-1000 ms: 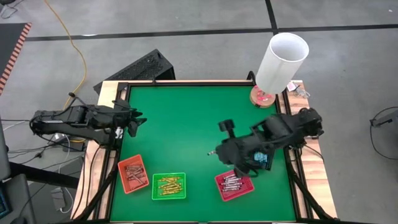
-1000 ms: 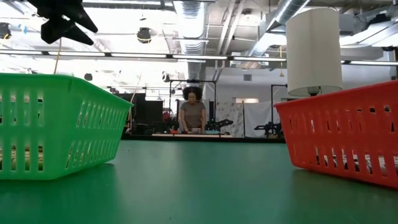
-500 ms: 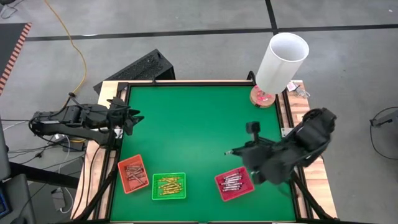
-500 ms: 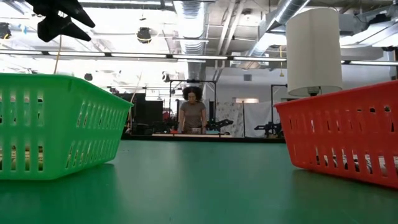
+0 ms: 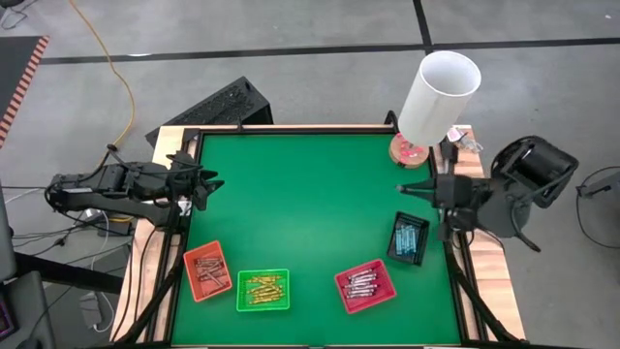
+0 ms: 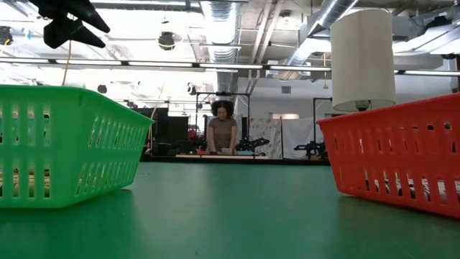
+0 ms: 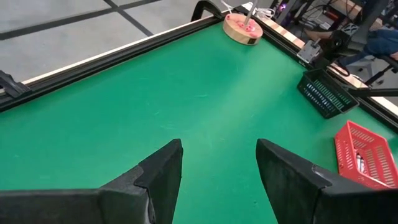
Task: Sort crayons
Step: Put the black crayon into the red bin
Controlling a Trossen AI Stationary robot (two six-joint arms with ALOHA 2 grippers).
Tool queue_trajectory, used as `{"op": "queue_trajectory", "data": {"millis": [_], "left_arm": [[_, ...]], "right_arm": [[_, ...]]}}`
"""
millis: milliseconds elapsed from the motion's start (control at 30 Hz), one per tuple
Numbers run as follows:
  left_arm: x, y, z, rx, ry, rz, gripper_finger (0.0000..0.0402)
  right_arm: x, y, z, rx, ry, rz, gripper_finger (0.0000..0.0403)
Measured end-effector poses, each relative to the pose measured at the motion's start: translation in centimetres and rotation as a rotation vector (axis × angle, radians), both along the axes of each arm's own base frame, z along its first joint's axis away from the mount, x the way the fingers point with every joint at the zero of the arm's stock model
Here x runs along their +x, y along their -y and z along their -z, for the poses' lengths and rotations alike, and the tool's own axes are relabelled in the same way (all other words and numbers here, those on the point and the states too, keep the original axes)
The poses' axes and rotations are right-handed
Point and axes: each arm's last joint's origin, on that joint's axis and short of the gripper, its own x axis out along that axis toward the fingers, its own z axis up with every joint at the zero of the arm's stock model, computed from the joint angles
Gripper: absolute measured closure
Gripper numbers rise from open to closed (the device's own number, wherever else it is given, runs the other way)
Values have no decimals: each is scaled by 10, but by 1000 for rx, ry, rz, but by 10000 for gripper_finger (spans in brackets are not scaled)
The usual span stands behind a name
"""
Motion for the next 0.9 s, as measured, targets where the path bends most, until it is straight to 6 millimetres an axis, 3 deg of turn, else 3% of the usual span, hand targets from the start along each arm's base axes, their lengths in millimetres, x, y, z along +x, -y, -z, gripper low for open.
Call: {"op": "queue_trajectory", "data": {"millis": [200,667,900], "left_arm": [[0,0,0,0,0,1,207],[0,0,0,21,-9,6,207],[0,0,0,43,-20,19,207]], "right_arm": [[-12,5,51,105,17,80,403],[25,-53,184,214,76,-16,403],[44,-66,218,441,153,-173,403]]}}
